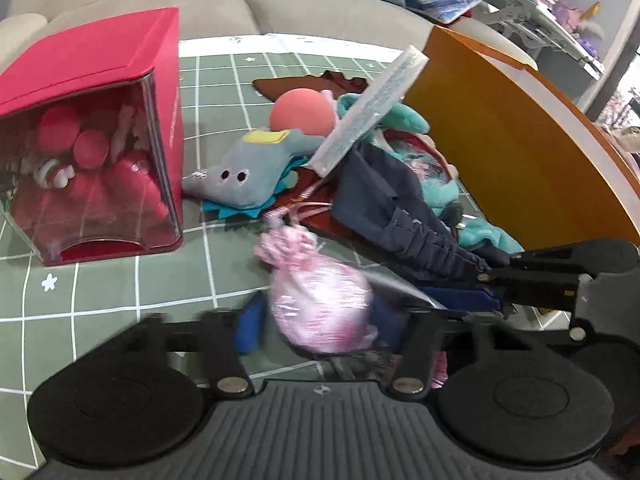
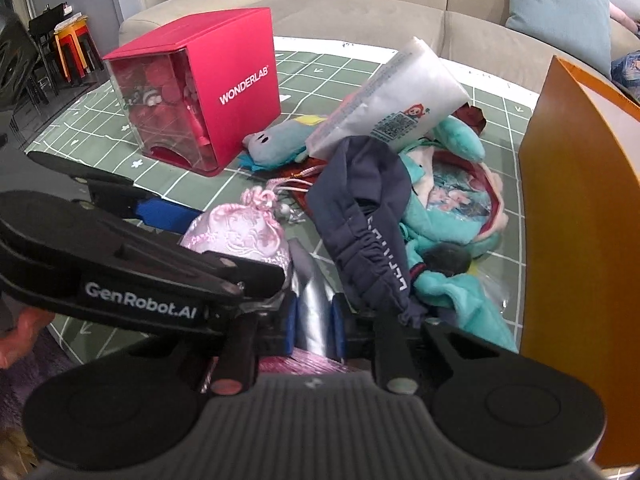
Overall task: Organize soft objects
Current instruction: 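Grasp the pink silk pouch with the left tool while the right tool grasps grey fabric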
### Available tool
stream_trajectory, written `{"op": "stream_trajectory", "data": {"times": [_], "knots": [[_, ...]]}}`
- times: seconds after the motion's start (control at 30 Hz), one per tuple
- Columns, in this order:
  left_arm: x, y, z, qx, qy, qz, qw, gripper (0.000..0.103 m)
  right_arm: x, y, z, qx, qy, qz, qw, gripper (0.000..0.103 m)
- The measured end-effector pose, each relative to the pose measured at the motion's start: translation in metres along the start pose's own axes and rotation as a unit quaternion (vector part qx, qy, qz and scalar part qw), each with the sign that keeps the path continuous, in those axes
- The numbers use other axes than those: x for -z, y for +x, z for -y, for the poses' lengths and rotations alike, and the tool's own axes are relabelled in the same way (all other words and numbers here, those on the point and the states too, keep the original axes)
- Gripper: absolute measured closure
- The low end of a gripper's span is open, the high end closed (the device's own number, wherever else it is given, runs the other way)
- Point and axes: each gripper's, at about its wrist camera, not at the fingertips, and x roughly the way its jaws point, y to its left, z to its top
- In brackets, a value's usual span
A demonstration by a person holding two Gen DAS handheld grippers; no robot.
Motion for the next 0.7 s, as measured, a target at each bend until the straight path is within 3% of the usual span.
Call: {"op": "stream_trajectory", "data": {"times": [0.17,0.37,0.7], "knots": [[0.004,-0.010,-0.002,-0.003,-0.003,0.004,1.0000,0.050,0.000,0.001,0.004,0.011,0.003,0.000,1.000,0.103],[0.005,-0.025,-0.010,-0.021,-0.019,0.010,0.9995,0.050,0.001,-0.001,0.003,0.009,0.001,0.004,1.000,0.103],[0.012,-0.062,-0.007,-0.057,-0.002,0.028,0.9980,0.050,-0.002,-0.025,-0.005,0.027,-0.006,0.036,0.999,0.103]]}}
